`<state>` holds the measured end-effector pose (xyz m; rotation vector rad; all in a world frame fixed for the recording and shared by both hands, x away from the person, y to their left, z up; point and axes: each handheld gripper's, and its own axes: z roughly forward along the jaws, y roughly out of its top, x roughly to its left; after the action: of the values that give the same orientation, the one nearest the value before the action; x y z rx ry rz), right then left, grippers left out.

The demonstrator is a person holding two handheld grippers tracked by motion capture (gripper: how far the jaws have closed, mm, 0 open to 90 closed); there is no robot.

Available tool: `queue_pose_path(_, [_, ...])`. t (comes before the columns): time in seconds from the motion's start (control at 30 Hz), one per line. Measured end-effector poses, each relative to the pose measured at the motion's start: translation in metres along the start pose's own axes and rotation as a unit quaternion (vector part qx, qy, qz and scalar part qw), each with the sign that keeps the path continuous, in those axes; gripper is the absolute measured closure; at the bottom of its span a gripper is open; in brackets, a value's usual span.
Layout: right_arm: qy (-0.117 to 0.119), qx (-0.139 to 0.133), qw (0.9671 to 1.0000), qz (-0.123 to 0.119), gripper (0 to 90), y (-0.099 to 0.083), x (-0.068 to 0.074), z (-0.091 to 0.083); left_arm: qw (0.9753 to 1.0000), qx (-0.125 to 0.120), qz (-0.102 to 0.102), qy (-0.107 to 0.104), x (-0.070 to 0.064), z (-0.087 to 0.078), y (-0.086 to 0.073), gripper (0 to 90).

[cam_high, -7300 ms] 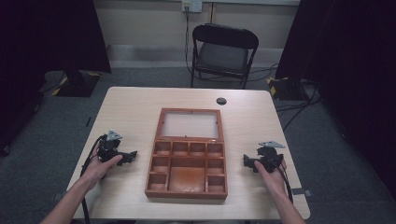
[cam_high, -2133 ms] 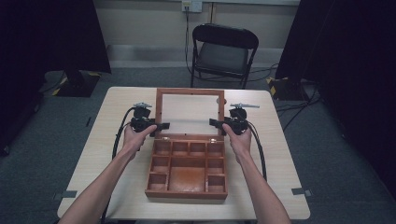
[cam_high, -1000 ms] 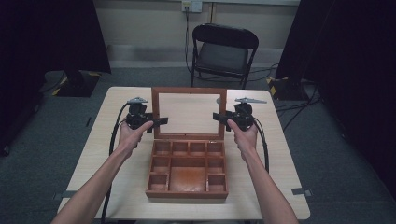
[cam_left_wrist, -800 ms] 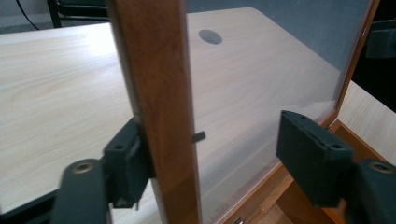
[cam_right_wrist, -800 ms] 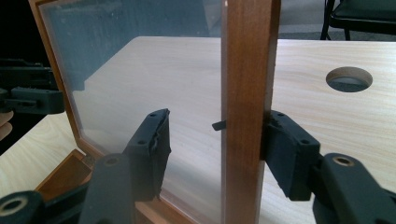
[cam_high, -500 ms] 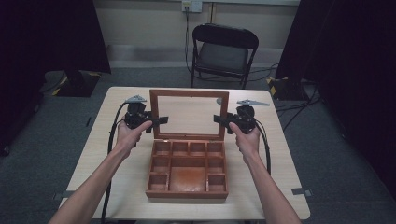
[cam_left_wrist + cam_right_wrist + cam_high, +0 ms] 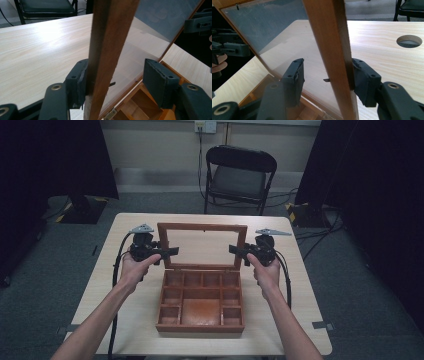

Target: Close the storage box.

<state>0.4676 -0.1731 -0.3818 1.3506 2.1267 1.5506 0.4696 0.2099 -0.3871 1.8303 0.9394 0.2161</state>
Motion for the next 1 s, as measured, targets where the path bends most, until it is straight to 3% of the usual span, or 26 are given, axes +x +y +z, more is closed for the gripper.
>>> queue_pose_path(0.2, [0.003, -0.001, 1.0000, -0.002, 45.6, -0.003, 0.003, -0.005, 1.0000, 0.001, 0.004, -0.001, -0.004, -0.004, -0.004, 35.2])
queue_pose_path(0.3, [0.002, -0.001, 1.0000, 0.001, 45.1, -0.005, 0.005, -0.007, 1.0000, 0.002, 0.002, 0.005, -0.004, -0.005, -0.007, 37.8])
queue_pose_path(0.53, [0.001, 0.005, 1.0000, -0.004, 44.4, -0.007, 0.008, -0.011, 1.0000, 0.006, 0.002, -0.004, -0.004, -0.009, -0.010, 40.1])
queue_pose_path(0.77, [0.016, 0.007, 0.9998, 0.005, 41.9, -0.013, 0.009, -0.019, 1.0000, 0.005, 0.007, -0.001, -0.007, -0.018, -0.016, 47.3])
queue_pose_path(1.0, [0.005, 0.013, 0.9999, -0.001, 41.1, -0.016, 0.015, -0.025, 0.9999, 0.005, 0.015, -0.005, -0.010, -0.021, -0.020, 49.1])
